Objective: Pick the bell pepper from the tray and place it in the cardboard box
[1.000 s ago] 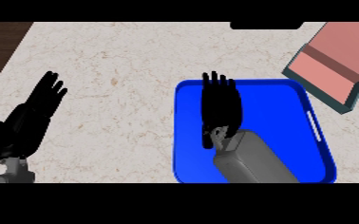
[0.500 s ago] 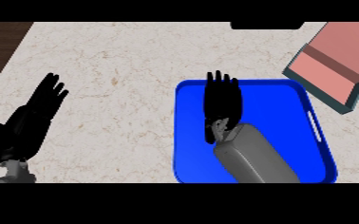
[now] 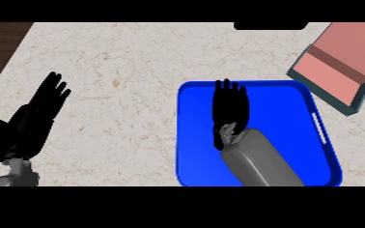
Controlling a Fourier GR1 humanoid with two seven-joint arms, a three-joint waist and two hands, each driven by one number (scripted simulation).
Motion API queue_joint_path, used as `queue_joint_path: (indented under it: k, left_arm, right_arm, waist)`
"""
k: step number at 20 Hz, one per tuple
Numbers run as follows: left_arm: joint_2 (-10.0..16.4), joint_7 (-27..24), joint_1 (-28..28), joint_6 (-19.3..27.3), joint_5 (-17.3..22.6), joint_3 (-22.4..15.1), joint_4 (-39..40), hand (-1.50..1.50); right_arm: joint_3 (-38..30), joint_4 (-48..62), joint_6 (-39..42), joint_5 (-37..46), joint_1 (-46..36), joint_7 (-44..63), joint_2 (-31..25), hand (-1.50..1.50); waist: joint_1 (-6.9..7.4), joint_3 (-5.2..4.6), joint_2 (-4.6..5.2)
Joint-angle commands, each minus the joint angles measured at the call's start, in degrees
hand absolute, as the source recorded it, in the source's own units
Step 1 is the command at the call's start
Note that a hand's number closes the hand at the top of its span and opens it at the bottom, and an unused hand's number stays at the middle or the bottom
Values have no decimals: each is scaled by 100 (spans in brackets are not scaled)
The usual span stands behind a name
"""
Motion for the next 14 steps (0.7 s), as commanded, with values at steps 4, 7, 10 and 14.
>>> queue_joint_path:
  k: [4,7,10,14]
  left_arm:
    - [-119,-96,81,-166,-44,68,30,0]
    - [-30,-228,19,-312,-46,209,225,0]
    - [-74,141,-254,-122,-117,180,116,0]
    - [-137,-29,-397,-135,-263,180,358,0]
  right_arm:
    - [89,384,-231,140,76,311,85,-150]
    - [-356,525,-335,284,151,-363,-154,-150]
    - [51,359,-162,109,22,367,83,-150]
    - [-164,890,-564,412,-403,-518,85,150]
  waist:
    - [11,0,0]
    - [-1,0,3]
    - [6,1,1]
    - [6,1,7]
